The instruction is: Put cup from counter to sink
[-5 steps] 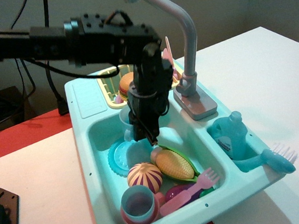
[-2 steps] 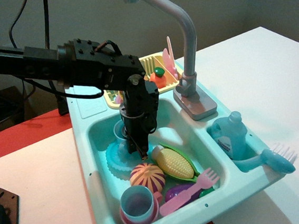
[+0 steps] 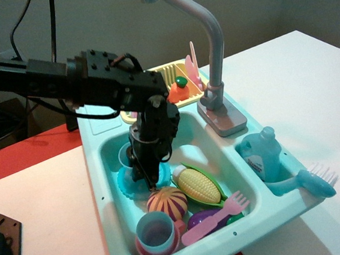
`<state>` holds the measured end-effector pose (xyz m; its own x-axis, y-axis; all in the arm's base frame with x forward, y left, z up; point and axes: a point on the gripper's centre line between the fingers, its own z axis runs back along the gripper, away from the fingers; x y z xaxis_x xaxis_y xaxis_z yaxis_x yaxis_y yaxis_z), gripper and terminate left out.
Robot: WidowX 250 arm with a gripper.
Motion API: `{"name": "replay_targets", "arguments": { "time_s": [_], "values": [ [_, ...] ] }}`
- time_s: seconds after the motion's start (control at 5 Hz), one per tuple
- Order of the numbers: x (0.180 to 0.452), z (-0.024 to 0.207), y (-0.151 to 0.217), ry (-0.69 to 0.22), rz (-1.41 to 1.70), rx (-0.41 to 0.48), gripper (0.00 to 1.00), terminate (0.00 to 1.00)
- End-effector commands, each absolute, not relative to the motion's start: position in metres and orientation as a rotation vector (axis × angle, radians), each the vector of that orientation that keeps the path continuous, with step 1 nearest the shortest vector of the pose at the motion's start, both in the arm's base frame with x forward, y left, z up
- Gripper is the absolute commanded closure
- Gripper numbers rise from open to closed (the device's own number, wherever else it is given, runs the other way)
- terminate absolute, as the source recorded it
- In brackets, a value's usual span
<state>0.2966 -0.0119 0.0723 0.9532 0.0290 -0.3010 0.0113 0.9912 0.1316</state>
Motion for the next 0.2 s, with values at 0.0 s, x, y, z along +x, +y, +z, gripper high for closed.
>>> {"name": "replay_targets", "arguments": {
  "time_s": [0.0],
  "values": [
    [0.3,0.1386,0.0079,0.2,0.021,0.135,0.0,1.0]
  ]
}}
